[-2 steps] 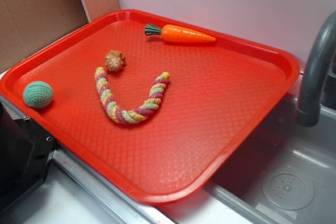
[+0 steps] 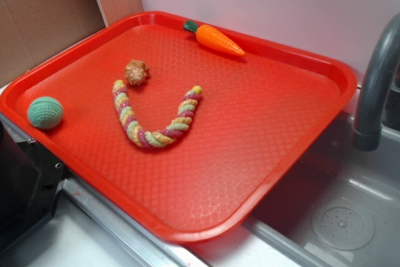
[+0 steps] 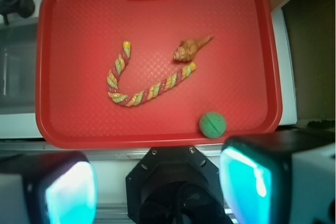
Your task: Grab the shell.
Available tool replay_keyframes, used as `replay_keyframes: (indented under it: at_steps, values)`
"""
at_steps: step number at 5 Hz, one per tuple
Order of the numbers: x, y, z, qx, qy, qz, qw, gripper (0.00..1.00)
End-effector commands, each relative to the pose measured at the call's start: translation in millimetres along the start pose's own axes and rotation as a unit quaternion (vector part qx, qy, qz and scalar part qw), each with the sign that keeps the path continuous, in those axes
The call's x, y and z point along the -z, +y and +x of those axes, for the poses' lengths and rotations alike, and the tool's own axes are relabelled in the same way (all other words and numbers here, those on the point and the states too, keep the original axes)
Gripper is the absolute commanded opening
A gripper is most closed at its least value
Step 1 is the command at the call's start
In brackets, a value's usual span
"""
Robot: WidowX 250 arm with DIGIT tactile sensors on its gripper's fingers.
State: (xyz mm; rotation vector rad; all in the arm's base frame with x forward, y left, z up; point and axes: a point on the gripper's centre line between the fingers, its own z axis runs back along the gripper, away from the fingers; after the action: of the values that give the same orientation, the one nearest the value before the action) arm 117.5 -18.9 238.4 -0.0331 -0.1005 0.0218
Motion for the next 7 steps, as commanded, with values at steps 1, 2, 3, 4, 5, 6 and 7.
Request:
replay_keyframes:
  at_steps: [1,2,3,4,5,6,7]
  values:
    - [74,70,65,-0.207,-0.045,-0.014,0.977,1.0]
    - [112,73,91,-0.274,-0.064,-0.001,0.96,1.0]
    - [112,73,91,-0.274,-0.064,-0.001,0.96,1.0]
    - [112,73,91,-0.274,-0.064,-0.001,0.96,1.0]
    - [112,73,91,-0.274,-0.064,-0.001,0.96,1.0]
    - [151,69,95,-0.286,-0.047,0.069,0.954,1.0]
    - [185,68,103,-0.274,-0.018,0.102,0.956,1.0]
